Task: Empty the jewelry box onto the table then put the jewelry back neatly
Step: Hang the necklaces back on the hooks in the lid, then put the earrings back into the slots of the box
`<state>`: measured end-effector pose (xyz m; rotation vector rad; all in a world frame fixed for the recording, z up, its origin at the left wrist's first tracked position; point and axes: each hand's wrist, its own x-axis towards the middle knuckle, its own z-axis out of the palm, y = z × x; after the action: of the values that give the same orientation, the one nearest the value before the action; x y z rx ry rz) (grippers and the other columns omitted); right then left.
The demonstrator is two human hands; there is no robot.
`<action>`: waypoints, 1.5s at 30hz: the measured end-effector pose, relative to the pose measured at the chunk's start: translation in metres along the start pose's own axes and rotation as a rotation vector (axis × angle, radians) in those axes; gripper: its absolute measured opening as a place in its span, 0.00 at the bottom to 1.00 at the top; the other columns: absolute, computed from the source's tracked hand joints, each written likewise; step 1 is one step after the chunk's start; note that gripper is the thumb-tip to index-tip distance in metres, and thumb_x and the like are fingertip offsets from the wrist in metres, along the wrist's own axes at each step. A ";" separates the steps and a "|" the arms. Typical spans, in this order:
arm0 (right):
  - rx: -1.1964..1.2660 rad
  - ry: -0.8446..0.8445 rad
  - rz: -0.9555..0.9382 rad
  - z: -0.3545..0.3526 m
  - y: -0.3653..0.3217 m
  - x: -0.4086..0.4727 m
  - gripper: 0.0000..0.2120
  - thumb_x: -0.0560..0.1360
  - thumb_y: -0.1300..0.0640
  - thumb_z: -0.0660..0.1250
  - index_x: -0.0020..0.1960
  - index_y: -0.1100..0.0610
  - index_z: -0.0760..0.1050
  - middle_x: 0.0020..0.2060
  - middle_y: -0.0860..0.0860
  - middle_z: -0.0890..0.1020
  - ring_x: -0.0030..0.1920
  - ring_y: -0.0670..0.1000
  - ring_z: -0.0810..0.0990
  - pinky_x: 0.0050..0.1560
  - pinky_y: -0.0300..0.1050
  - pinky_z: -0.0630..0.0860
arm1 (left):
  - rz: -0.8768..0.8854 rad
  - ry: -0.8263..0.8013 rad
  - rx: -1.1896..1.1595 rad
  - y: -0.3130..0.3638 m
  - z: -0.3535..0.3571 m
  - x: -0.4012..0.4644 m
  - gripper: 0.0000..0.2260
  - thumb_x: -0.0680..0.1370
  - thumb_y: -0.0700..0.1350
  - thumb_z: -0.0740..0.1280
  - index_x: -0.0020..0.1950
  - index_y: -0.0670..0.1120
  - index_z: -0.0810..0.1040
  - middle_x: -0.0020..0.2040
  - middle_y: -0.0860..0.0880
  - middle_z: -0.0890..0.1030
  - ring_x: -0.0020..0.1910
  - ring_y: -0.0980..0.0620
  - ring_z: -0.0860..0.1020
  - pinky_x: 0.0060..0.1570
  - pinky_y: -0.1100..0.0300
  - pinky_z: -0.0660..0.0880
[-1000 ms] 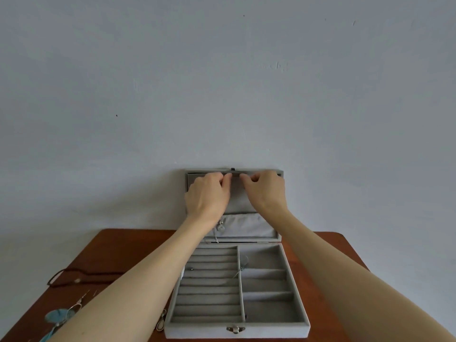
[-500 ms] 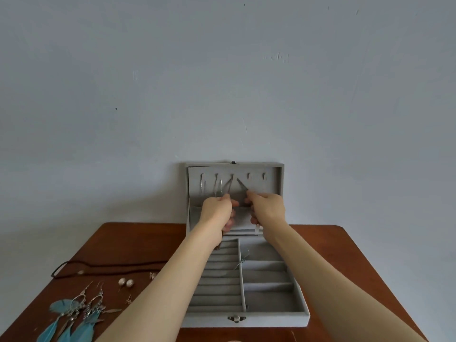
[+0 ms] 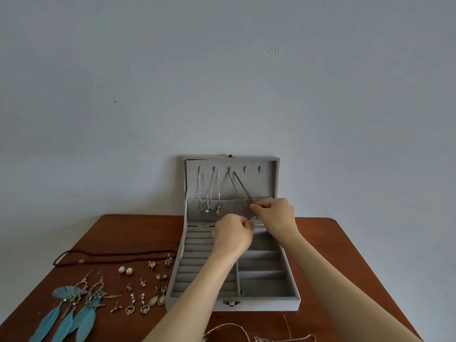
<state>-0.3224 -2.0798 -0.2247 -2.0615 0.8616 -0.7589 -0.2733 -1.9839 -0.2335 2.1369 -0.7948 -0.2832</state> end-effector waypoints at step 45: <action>-0.037 -0.197 -0.197 0.015 -0.028 -0.107 0.09 0.77 0.57 0.63 0.51 0.57 0.80 0.42 0.48 0.82 0.39 0.41 0.76 0.37 0.23 0.68 | 0.348 -0.006 0.171 -0.071 -0.093 -0.082 0.12 0.77 0.44 0.64 0.60 0.50 0.77 0.50 0.55 0.77 0.49 0.60 0.75 0.45 0.76 0.69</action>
<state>-0.3663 -1.9776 -0.2340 -2.2338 0.5731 -0.6325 -0.2636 -1.8413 -0.2343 2.1062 -1.2103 -0.0395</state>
